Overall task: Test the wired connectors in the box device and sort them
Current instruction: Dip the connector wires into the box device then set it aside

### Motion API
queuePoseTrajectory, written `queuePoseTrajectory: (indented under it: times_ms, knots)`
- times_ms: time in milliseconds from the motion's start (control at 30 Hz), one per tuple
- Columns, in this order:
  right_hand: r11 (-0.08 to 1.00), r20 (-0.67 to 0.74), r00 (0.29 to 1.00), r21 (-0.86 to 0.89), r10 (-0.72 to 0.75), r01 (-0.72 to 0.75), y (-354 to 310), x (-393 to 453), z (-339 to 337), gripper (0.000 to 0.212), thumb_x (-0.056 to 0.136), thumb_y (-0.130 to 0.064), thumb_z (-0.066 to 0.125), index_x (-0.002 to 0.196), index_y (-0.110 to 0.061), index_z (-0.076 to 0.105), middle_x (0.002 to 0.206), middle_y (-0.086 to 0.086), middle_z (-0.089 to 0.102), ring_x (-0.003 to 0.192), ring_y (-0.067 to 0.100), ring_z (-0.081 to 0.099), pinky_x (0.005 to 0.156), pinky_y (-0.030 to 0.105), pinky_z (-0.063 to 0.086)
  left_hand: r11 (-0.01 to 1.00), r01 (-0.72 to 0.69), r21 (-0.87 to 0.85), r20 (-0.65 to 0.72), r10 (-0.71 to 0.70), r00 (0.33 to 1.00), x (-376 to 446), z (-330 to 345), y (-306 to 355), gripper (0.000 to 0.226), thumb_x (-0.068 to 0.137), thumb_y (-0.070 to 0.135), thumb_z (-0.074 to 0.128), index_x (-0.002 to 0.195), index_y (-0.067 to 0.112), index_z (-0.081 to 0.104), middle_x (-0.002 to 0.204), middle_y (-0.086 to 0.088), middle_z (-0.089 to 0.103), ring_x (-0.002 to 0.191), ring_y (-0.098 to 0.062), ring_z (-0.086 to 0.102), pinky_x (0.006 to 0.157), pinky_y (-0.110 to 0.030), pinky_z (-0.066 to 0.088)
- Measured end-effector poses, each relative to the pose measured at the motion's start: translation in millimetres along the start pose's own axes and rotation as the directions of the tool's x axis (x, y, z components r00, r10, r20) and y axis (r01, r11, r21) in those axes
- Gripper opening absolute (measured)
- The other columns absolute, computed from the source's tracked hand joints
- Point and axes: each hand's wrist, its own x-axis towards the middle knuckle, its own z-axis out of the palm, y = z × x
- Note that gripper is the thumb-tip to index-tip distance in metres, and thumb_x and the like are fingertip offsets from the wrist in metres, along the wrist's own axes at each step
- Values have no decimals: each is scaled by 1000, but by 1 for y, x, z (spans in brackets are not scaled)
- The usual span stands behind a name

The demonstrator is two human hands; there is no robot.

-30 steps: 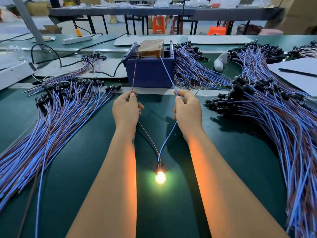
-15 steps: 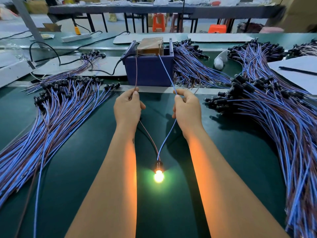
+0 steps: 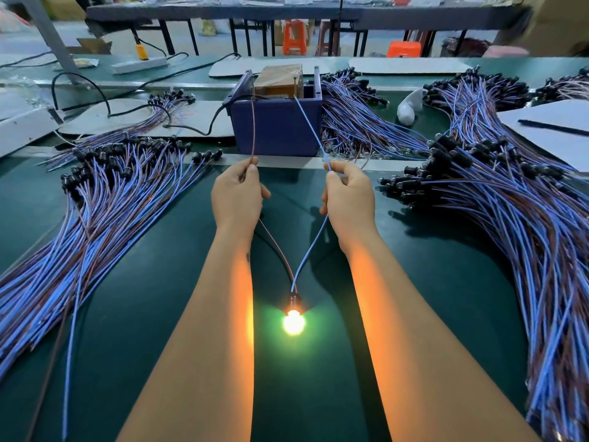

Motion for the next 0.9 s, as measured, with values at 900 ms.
queuePoseTrajectory:
  times_ms: [900]
  knots:
    - [981,372,921,187,-114,45,-7,-17,5,38,95,6,47,113,-22,65,78,7,59,65,17,53,63,29,52,504,385,-773,308,-232,923,-18,2,33,20,100,15,52,85,11,64,54,5,58,46,-6,54,42,-15,43]
